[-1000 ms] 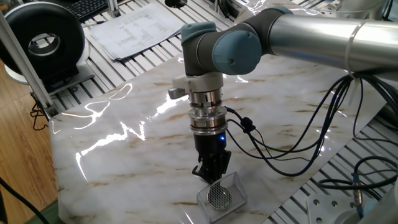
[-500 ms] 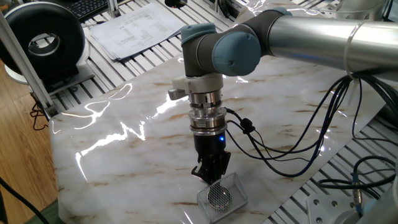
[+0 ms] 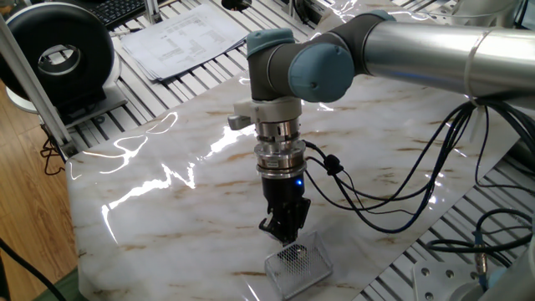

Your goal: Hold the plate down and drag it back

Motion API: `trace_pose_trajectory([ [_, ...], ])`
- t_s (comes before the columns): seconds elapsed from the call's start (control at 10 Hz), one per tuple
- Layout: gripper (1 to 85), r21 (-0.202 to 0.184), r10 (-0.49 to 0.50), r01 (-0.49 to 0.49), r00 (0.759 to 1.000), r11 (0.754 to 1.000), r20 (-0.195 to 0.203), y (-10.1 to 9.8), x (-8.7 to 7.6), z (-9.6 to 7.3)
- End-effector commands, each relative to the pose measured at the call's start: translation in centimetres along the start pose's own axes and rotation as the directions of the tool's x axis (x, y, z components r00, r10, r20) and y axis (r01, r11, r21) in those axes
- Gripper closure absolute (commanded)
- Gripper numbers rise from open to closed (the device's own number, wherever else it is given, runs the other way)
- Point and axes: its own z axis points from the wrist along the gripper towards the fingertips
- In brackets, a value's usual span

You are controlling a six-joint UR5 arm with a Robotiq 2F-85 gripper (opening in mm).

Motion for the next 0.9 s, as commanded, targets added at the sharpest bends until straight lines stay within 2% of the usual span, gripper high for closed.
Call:
trace_pose_trajectory([
  [0.0, 84.3, 0.068, 0.043, -0.047, 0.998, 0.997, 0.054, 0.3, -1.1, -2.1],
  [0.2, 84.3, 0.073, 0.052, -0.056, 0.997, 0.996, 0.054, 1.7, -1.4, -3.3],
  [0.5, 84.3, 0.088, 0.034, -0.037, 0.999, 0.995, 0.039, 0.4, -1.5, -5.5],
  [0.7, 84.3, 0.041, 0.043, -0.043, 0.999, 0.998, -0.001, 1.3, -0.3, -5.3],
  [0.8, 84.3, 0.032, 0.035, -0.035, 0.999, 0.999, 0.002, 1.2, -0.4, -4.6],
])
